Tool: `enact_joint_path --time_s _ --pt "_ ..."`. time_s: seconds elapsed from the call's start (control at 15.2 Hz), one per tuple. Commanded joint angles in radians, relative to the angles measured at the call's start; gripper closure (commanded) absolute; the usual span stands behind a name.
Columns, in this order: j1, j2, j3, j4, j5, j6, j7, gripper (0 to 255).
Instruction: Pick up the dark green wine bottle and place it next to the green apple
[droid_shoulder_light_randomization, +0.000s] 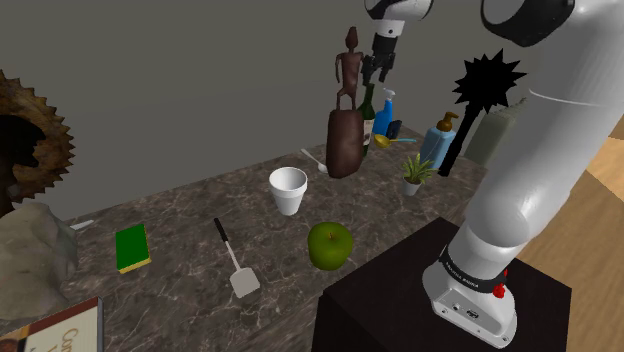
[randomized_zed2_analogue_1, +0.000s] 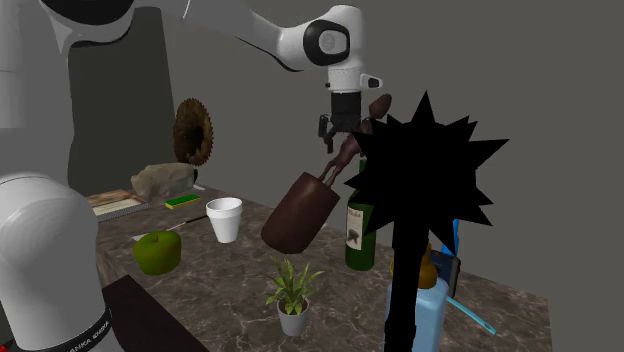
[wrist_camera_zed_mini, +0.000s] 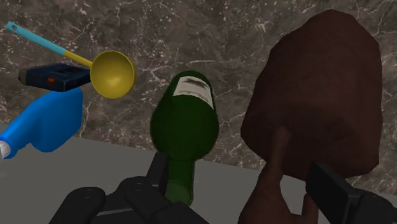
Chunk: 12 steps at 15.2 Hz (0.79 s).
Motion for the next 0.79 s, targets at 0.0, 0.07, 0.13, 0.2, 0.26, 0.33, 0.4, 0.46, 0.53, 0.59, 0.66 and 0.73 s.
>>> enact_joint_path --time_s 0.0,0.07,0.13,0.2,0.26,0.33,0.4,0.46,0.53,0.59,0.66,0.73 --pt "-0.023 0.074 -0.009 0.074 0.040 -0.003 -0.035 0" --pt "-0.038 0.114 -0.012 0.117 0.061 -0.009 -0.052 0" --pt "-0.055 0.155 -0.014 0.163 0.082 -0.017 -0.069 0" --pt "-0.060 0.165 -0.013 0.174 0.087 -0.019 -0.072 0" --pt "-0.060 0.167 -0.012 0.164 0.088 -0.006 -0.073 0" --pt "-0.060 0.170 -0.011 0.154 0.090 0.006 -0.075 0" --pt "-0.060 0.173 -0.010 0.145 0.091 0.018 -0.076 0" --pt "-0.060 0.176 -0.010 0.136 0.093 0.030 -0.077 0" --pt "-0.059 0.180 -0.009 0.128 0.095 0.042 -0.078 0" --pt "-0.059 0.183 -0.008 0.119 0.097 0.053 -0.080 0" --pt "-0.059 0.190 -0.007 0.106 0.101 0.072 -0.082 0" --pt "-0.059 0.189 -0.007 0.106 0.100 0.072 -0.082 0"
